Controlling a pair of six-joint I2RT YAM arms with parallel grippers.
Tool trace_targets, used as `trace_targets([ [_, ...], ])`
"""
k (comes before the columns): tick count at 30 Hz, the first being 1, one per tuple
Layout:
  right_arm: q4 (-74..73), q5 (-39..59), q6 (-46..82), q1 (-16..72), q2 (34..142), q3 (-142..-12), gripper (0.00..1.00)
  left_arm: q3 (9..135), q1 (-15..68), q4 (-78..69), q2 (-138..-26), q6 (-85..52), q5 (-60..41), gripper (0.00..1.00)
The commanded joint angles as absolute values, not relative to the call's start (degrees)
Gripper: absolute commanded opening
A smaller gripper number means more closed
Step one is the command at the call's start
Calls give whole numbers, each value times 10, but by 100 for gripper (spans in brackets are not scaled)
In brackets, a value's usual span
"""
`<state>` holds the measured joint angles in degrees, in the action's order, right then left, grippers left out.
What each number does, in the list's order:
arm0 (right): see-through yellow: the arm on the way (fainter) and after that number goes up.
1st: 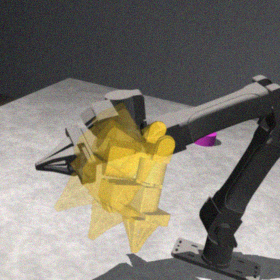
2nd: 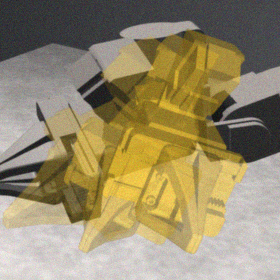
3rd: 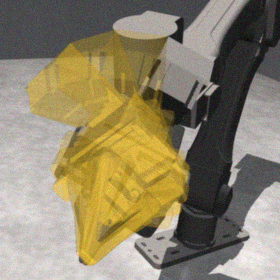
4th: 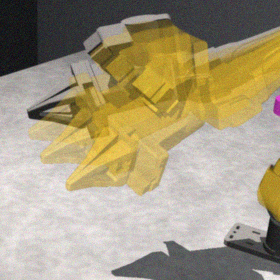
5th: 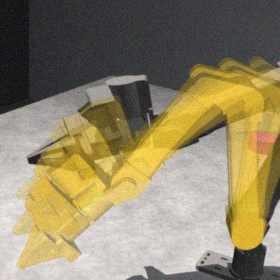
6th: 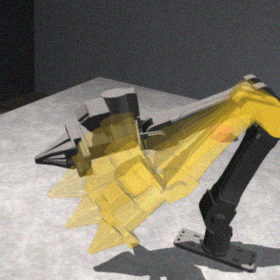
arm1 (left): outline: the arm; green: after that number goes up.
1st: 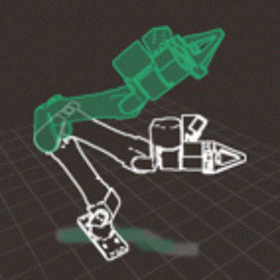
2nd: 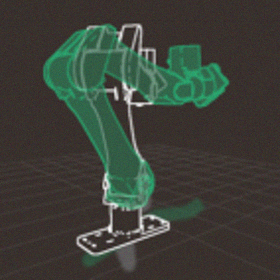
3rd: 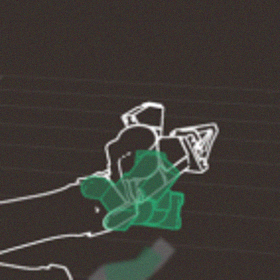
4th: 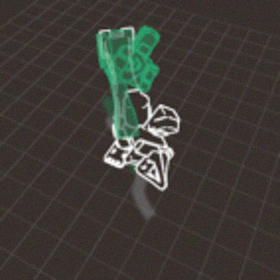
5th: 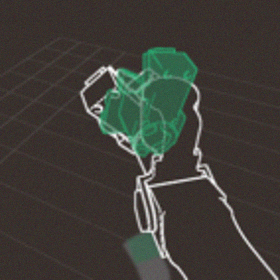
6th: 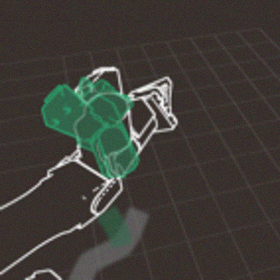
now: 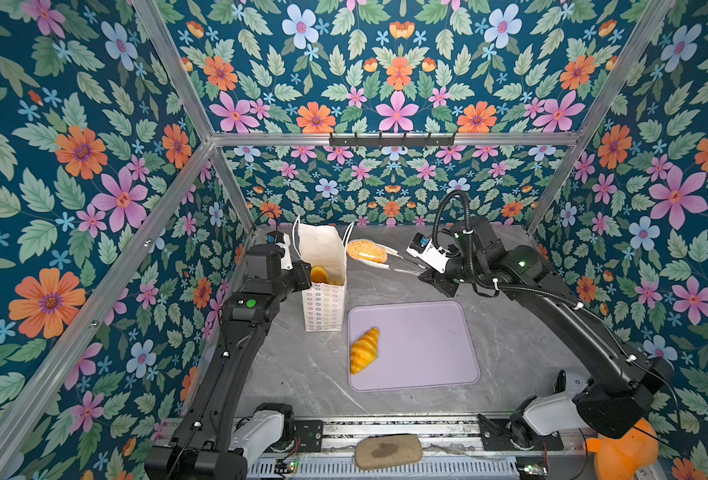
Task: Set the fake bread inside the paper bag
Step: 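Carry the bun with the tongs toward the bag opening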
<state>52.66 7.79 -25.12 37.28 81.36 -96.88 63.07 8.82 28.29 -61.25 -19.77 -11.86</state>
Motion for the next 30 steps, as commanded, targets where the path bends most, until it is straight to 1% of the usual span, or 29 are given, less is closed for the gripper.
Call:
trace_targets([
  [1,541,56,-216,390,795,-988,29,633,88,279,-611,-205,-124,30],
  [3,527,34,-215,412,772,-986,29,633,88,280,-612,-207,-126,29],
  [6,533,54,-183,421,761,-1010,30,632,88,280,-610,-210,-125,27],
  [8,547,43,-170,437,769,-1033,30,632,88,278,-608,-213,-128,25],
  [11,564,-17,-161,477,797,-1079,30,628,88,269,-606,-219,-137,23],
  [18,609,-66,-114,533,890,-1219,30,628,88,256,-608,-235,-148,21],
  [22,628,-102,-88,545,930,-1274,29,626,87,255,-604,-237,-144,21],
  [30,685,-120,-1,551,1014,-1358,28,621,88,247,-599,-238,-139,19],
])
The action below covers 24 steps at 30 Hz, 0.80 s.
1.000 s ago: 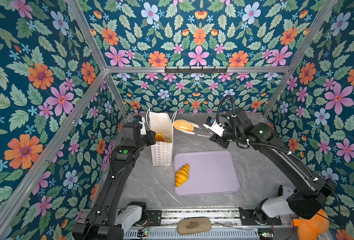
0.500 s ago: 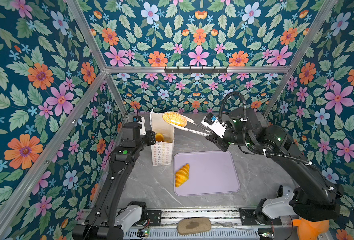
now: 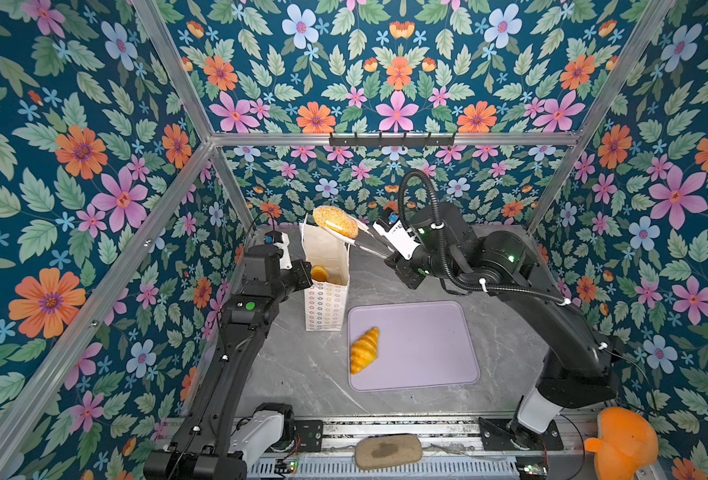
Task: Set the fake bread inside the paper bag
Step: 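Carry the bun with the tongs toward the bag opening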
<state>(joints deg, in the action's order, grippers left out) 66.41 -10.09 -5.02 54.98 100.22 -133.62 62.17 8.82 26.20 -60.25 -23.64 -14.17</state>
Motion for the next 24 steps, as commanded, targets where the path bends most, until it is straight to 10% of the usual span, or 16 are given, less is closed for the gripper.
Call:
trace_targets([
  [1,694,-122,13,551,1024,-1374,28,620,88,245,-599,-238,-139,19],
  [24,751,-154,80,594,1064,-1498,25,610,88,239,-592,-237,-135,17],
])
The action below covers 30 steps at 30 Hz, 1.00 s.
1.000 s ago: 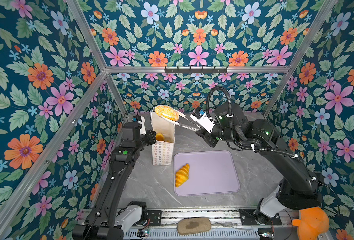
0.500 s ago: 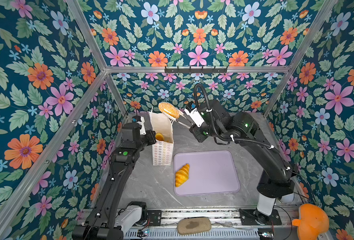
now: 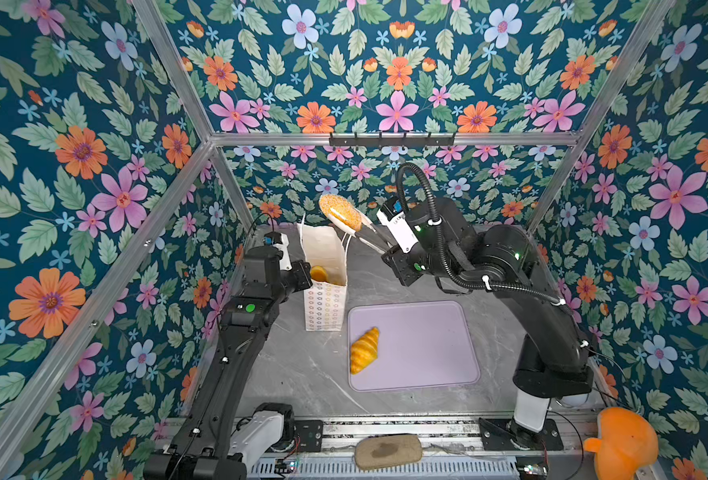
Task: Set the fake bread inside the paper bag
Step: 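Carry the bun with the tongs toward the bag opening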
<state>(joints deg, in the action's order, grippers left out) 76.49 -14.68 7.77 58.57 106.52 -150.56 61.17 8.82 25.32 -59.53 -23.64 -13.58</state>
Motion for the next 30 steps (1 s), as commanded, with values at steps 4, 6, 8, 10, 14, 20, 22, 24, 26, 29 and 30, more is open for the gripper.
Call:
trace_targets([
  [4,752,-133,105,598,1069,-1493,24,607,88,236,-592,-238,-138,17],
  [6,746,-125,116,598,1070,-1483,24,606,88,236,-592,-238,-139,17],
  [8,742,-113,135,599,1072,-1476,23,605,88,236,-591,-238,-139,17],
  [10,738,-111,155,603,1076,-1472,21,606,87,236,-591,-239,-139,17],
  [14,729,-109,181,605,1087,-1465,18,603,88,236,-588,-239,-138,17],
  [20,721,-111,185,613,1099,-1467,17,600,88,234,-590,-239,-138,17],
  [22,721,-119,184,614,1097,-1473,17,600,88,232,-591,-239,-139,17],
  [24,724,-121,183,615,1097,-1481,17,601,87,231,-592,-239,-140,17],
  [26,720,-124,182,620,1095,-1486,17,601,88,230,-593,-239,-141,17],
  [29,711,-141,170,637,1091,-1485,17,601,88,229,-594,-240,-141,17],
  [30,706,-134,170,640,1091,-1482,17,600,88,229,-594,-240,-141,17],
])
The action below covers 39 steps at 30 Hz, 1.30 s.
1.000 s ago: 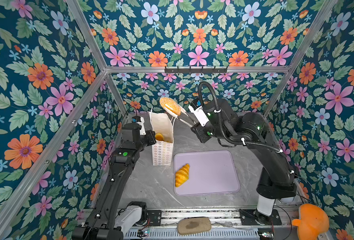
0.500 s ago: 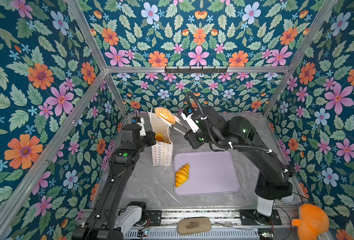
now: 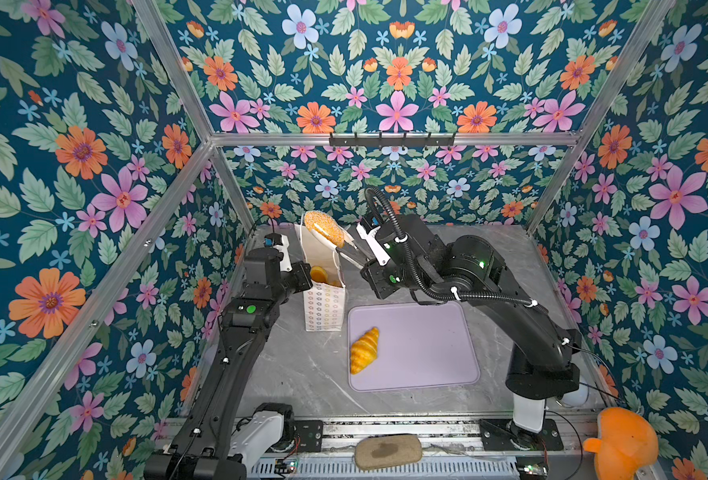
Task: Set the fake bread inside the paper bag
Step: 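Carry the bun with the tongs toward the bag opening, then lower the bun into the bag held by the left gripper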
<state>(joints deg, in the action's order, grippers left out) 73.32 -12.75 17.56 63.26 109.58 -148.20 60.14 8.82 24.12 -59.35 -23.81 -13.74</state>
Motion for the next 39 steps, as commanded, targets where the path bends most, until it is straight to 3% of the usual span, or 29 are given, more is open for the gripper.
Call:
trace_targets([
  [1,701,-124,173,641,1089,-1477,17,601,88,229,-594,-240,-142,16],
  [27,722,-226,214,641,1116,-1413,18,606,88,231,-590,-240,-143,17],
  [39,704,-180,226,641,1096,-1367,17,599,87,229,-580,-244,-141,16],
])
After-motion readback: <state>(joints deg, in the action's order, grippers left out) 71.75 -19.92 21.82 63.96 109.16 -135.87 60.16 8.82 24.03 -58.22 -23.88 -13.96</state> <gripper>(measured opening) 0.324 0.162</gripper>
